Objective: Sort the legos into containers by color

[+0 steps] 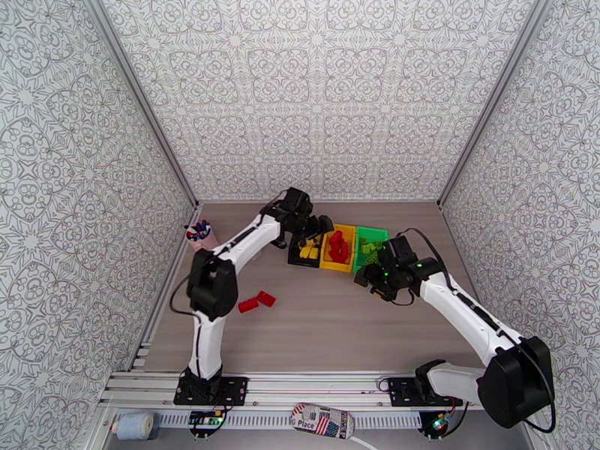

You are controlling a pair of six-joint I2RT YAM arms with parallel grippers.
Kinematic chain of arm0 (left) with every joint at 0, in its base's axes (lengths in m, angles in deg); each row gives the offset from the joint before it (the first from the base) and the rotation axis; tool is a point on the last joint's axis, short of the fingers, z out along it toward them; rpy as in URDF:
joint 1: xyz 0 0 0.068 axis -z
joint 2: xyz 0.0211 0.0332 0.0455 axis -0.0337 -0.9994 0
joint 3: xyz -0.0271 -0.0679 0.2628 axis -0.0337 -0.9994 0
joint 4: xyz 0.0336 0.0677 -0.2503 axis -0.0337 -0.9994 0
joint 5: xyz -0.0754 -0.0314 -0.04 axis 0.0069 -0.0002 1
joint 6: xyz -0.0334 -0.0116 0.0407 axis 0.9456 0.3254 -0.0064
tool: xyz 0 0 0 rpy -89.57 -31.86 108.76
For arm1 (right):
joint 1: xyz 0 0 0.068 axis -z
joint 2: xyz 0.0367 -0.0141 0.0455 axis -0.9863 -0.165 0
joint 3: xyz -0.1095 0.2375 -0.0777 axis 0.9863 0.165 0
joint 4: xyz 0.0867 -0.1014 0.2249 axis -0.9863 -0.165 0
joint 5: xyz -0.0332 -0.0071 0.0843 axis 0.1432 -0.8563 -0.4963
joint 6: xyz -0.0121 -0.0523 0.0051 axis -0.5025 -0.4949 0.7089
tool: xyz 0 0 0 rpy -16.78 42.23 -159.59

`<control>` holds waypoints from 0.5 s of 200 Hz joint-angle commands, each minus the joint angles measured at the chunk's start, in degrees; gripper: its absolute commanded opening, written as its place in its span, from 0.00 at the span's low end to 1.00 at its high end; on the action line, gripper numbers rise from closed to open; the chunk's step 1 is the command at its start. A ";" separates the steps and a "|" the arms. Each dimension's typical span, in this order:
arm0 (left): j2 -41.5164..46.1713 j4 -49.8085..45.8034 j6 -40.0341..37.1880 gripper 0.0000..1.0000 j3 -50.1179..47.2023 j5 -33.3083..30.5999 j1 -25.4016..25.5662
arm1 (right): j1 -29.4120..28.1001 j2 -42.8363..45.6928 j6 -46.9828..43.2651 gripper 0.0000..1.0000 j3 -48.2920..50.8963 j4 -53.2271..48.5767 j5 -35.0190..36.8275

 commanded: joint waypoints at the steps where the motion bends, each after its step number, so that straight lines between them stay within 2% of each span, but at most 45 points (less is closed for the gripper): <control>1: 8.48 -4.44 -4.18 0.86 -6.23 -6.75 -1.90 | -1.93 -3.11 -1.09 0.64 -3.46 0.45 -0.95; 44: 22.23 -5.37 -3.18 0.93 -22.95 -12.90 -7.43 | -10.46 -13.92 -3.20 0.64 -13.56 -0.85 0.73; 100: 37.57 -9.65 -1.61 0.98 -40.74 -14.39 -18.71 | -22.53 -34.79 -11.96 0.66 -38.09 -10.31 3.30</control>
